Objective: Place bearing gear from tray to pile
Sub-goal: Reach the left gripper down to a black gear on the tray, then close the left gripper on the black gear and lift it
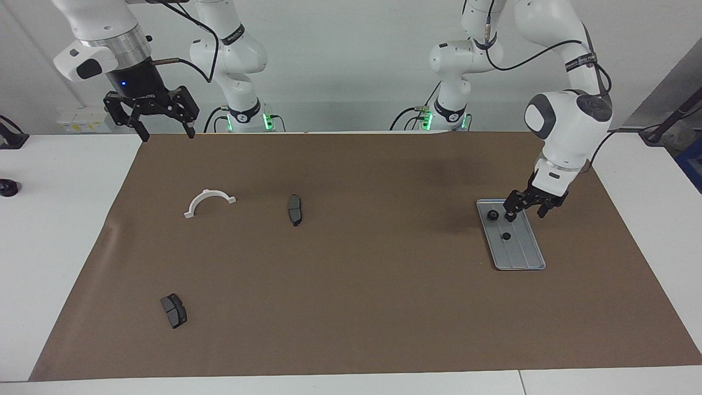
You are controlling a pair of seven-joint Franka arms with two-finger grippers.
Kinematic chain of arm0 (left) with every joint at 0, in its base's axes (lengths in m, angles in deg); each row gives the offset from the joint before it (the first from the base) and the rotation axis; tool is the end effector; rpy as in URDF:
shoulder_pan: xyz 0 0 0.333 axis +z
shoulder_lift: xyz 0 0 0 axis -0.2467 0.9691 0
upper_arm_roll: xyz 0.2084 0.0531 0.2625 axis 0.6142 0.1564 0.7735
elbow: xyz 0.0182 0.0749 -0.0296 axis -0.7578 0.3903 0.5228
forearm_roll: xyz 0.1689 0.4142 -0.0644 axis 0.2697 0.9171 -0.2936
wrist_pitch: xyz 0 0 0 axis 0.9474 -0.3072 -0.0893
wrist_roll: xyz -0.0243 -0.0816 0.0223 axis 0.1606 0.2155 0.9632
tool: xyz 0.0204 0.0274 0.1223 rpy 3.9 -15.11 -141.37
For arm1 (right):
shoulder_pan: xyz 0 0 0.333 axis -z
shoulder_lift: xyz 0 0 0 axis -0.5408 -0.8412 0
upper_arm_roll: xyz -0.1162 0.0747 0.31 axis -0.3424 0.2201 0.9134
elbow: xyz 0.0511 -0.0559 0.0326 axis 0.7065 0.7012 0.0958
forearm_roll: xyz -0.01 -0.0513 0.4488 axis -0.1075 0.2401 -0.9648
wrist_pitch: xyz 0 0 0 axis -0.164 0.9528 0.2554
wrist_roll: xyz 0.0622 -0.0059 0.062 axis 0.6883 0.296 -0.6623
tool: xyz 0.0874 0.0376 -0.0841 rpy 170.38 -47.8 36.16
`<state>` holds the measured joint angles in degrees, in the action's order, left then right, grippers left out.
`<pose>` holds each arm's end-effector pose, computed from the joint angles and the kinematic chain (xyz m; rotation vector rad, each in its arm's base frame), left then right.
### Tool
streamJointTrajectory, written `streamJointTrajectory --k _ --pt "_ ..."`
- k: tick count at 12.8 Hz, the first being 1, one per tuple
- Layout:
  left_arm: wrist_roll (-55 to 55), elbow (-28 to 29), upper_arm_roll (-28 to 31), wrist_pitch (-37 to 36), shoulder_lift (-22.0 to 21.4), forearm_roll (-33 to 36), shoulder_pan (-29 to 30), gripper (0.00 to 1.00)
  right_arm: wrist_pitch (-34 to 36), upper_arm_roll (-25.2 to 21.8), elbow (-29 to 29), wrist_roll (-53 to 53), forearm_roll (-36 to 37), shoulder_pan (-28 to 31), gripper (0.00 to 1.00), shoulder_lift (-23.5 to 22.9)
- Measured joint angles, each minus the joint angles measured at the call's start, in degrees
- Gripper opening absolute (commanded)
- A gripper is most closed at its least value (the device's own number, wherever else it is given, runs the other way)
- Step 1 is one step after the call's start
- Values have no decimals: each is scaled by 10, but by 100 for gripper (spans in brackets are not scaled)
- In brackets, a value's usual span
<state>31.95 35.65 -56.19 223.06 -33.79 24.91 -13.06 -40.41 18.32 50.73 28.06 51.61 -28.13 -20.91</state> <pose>0.6279 0.0055 0.3533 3.0897 0.1113 0.2418 0.6000 0.0094 0.6774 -3.0873 -0.0187 -0.1517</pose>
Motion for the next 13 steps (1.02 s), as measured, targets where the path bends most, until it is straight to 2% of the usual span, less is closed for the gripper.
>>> streamJointTrajectory --k 1,3,5,8,11,12,13 --pt "0 9 0 14 8 0 0 95 0 0 0 0 0 0 100 0" --pt "0 16 -1 37 29 0 0 73 0 0 0 0 0 0 100 0" --pt "0 16 -1 52 48 0 0 61 0 0 0 0 0 0 100 0" --pt "0 23 -1 69 62 0 0 59 0 0 0 0 0 0 100 0" --pt "0 31 -3 83 70 0 0 54 0 0 0 0 0 0 100 0" --pt "0 32 -4 85 72 0 0 38 0 0 0 0 0 0 100 0" --pt "0 32 -5 86 74 0 0 8 0 0 0 0 0 0 100 0"
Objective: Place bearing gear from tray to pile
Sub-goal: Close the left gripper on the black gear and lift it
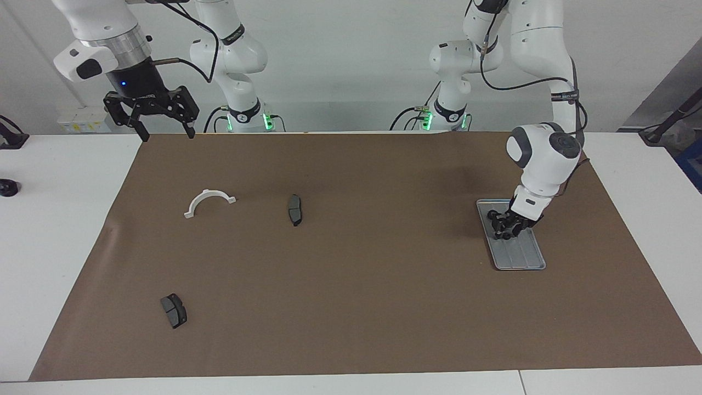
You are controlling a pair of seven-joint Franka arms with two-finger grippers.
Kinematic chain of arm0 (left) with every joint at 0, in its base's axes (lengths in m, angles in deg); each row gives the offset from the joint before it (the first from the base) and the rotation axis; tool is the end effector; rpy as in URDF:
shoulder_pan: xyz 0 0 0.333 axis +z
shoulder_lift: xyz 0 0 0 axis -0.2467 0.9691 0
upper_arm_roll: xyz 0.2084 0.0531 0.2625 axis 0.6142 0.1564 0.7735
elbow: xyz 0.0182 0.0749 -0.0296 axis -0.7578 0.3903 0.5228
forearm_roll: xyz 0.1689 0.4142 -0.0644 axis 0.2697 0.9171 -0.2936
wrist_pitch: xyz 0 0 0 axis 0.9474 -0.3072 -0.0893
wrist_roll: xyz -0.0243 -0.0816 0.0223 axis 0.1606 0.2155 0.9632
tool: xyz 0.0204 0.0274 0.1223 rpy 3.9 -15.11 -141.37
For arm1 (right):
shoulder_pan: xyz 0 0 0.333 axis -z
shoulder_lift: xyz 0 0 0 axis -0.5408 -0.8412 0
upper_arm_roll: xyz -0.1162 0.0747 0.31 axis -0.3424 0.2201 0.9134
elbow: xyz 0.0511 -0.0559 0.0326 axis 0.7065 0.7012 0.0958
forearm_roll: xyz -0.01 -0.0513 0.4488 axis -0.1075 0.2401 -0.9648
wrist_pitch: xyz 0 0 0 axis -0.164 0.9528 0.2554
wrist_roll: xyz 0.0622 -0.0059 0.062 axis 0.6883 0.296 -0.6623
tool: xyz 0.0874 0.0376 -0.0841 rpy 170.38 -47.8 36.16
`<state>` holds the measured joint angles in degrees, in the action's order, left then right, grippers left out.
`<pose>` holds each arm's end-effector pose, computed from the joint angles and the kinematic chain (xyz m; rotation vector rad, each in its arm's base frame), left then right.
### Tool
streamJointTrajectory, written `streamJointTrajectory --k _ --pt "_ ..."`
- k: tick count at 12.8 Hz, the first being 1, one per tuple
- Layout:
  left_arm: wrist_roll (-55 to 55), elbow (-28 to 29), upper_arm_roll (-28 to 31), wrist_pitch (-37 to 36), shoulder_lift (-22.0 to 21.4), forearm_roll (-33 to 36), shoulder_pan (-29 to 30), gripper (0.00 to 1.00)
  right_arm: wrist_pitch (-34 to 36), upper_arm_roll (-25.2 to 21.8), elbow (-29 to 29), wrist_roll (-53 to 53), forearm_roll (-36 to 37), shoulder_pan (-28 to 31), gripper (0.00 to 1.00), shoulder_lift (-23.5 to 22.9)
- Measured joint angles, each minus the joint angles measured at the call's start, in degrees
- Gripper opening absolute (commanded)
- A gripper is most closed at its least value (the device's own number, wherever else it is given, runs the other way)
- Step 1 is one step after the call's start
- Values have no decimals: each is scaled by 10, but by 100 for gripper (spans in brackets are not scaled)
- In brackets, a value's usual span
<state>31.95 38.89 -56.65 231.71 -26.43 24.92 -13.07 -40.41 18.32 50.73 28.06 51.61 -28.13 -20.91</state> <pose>0.6221 0.0014 0.2609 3.0964 0.1086 0.1891 0.6000 0.0094 0.6774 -3.0873 -0.0187 -0.1517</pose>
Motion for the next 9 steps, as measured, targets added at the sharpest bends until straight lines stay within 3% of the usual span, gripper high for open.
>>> streamJointTrajectory --k 1,7,9 --pt "0 0 0 1 1 0 0 0 0 0 0 0 0 0 100 0" --pt "0 -9 -1 -8 0 0 0 0 0 0 0 0 0 0 100 0" --pt "0 -55 -2 -84 -7 0 0 0 0 0 0 0 0 0 100 0"
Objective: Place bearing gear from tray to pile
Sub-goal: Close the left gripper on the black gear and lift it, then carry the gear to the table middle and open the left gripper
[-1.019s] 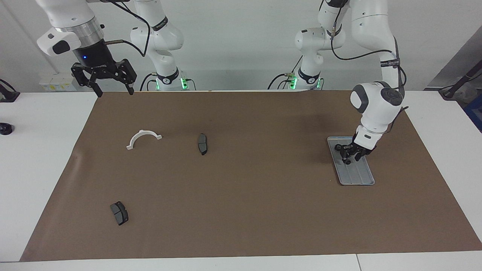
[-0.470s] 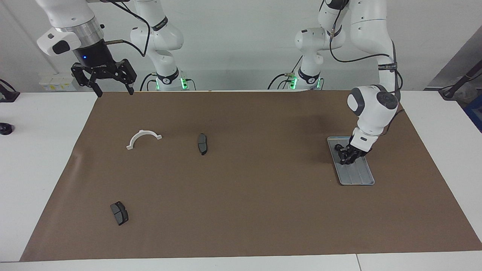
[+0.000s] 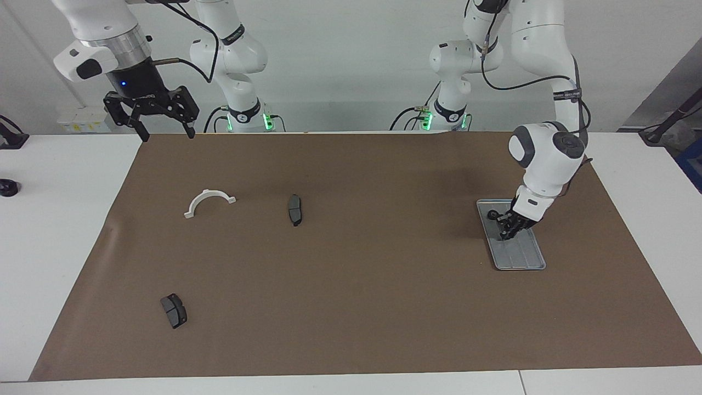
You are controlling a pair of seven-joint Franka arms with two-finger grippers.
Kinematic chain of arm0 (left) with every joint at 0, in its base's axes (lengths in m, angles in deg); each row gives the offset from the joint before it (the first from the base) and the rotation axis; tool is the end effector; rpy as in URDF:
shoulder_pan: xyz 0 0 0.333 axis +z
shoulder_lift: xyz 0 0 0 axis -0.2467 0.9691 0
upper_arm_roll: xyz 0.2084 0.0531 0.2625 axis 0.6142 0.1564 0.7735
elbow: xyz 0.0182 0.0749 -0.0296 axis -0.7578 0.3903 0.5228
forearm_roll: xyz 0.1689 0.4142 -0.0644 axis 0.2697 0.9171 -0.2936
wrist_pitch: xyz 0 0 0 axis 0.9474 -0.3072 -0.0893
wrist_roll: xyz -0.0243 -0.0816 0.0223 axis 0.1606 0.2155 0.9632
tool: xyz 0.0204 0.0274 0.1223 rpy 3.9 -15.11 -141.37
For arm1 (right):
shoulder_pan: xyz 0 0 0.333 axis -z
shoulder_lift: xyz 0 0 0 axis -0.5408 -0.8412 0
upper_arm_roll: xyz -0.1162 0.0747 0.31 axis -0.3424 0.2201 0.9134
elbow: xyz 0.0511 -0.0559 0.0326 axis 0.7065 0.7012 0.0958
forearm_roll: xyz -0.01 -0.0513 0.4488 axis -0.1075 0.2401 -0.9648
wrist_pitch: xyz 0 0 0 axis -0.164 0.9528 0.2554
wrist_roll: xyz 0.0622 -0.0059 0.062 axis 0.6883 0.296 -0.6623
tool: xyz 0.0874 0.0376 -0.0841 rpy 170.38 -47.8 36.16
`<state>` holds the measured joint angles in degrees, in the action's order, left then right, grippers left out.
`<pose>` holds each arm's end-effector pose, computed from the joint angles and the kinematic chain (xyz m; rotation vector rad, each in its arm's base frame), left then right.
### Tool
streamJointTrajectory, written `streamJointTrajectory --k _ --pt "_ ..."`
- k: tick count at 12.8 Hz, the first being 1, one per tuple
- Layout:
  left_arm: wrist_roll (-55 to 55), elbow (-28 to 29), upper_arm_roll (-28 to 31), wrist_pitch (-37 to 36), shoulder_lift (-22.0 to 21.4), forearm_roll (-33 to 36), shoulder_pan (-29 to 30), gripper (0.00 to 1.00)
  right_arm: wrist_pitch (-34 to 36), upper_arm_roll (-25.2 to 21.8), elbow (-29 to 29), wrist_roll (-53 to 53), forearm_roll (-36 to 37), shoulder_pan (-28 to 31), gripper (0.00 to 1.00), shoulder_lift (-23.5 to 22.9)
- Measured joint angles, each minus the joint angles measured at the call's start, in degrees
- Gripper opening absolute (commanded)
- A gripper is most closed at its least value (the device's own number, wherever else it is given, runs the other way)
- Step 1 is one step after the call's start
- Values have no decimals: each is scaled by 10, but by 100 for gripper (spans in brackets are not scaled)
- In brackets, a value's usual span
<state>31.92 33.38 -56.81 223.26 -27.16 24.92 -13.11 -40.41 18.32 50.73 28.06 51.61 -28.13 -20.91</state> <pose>0.6407 -0.0018 0.3001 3.0951 0.0970 0.1290 0.6000 0.0094 0.6774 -3.0873 -0.0187 -0.1517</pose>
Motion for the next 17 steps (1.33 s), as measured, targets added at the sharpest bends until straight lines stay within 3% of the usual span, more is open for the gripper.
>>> streamJointTrajectory --k 3,7,13,17 --pt "-43 -82 -7 -133 -26 0 -3 0 0 0 0 0 0 0 100 0" --pt "-221 -116 -16 -194 -46 3 -94 0 0 0 0 0 0 0 100 0" --pt "-529 -96 -20 -102 -20 15 -258 0 14 -4 0 0 0 2 100 11" --pt "-656 -96 -19 -8 42 50 -301 0 25 -3 15 0 0 1 100 24"
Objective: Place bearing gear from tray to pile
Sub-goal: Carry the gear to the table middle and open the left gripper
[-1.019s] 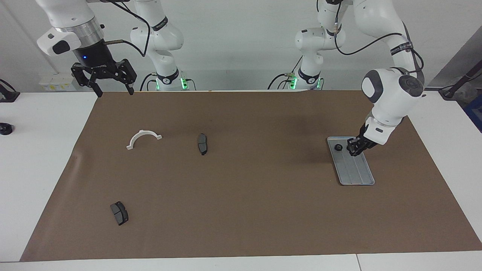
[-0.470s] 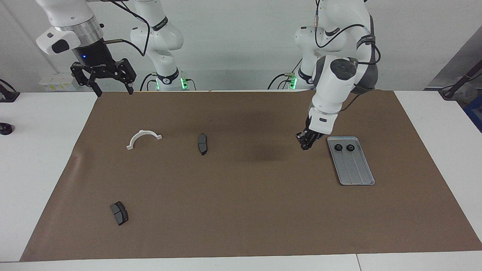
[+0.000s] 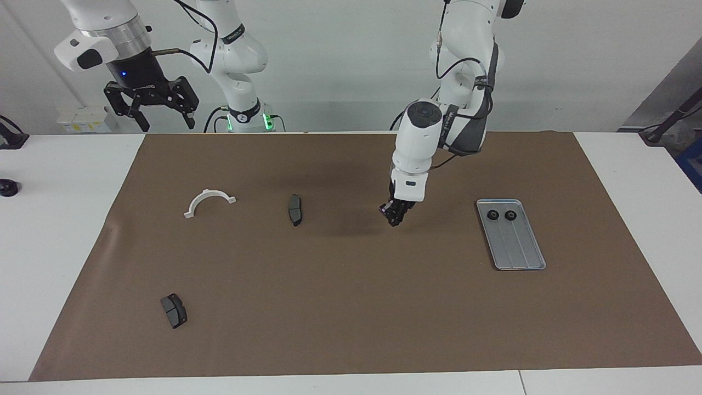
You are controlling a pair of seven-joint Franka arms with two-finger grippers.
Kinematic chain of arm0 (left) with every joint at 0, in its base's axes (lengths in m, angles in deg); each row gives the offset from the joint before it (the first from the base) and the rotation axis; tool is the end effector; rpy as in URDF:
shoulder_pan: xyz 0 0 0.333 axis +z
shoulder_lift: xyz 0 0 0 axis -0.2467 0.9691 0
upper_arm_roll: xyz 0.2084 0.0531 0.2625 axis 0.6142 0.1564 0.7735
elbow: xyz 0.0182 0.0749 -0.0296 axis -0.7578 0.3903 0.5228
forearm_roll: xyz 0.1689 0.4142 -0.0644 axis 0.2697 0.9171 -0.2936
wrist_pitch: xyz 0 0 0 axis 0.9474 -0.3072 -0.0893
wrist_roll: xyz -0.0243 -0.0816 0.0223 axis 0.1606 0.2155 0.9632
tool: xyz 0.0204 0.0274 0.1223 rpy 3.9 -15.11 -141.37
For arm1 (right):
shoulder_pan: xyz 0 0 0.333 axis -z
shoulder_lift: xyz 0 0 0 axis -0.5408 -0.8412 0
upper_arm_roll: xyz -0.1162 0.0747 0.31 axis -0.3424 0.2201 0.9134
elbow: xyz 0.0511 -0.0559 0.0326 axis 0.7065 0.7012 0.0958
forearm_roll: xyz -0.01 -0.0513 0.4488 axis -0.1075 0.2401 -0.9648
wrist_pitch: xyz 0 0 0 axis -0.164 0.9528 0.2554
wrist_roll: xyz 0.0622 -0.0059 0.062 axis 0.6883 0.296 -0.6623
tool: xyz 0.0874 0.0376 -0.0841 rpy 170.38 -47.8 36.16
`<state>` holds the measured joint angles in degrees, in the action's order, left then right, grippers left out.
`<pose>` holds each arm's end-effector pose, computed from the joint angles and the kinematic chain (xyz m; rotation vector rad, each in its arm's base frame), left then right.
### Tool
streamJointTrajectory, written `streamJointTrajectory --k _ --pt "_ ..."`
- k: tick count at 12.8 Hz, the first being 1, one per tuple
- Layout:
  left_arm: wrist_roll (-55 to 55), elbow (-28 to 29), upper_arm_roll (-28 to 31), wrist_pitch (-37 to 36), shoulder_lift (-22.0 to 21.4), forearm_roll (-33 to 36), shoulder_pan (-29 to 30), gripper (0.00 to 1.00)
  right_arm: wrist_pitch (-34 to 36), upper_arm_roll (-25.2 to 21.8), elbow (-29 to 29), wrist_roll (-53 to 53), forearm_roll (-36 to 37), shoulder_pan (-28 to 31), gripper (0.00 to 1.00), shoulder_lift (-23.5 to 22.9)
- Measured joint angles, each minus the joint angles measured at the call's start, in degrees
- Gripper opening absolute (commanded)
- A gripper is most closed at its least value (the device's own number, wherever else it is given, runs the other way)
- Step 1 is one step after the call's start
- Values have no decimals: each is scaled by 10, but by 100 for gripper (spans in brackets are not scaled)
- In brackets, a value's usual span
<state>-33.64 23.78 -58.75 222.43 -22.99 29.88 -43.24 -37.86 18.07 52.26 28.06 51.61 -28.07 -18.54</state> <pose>0.5876 -0.3659 0.3346 2.8877 0.8808 0.1758 0.5805 0.0074 0.6831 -3.0924 -0.0126 -0.1057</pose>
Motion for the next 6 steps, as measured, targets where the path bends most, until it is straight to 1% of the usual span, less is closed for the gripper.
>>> streamJointTrajectory --k 4,6 --pt "-20 -1 1 121 56 7 -2 0 -2 -5 17 0 0 2 100 6" --pt "-20 0 1 153 68 8 -2 0 -17 -5 27 1 0 2 100 11"
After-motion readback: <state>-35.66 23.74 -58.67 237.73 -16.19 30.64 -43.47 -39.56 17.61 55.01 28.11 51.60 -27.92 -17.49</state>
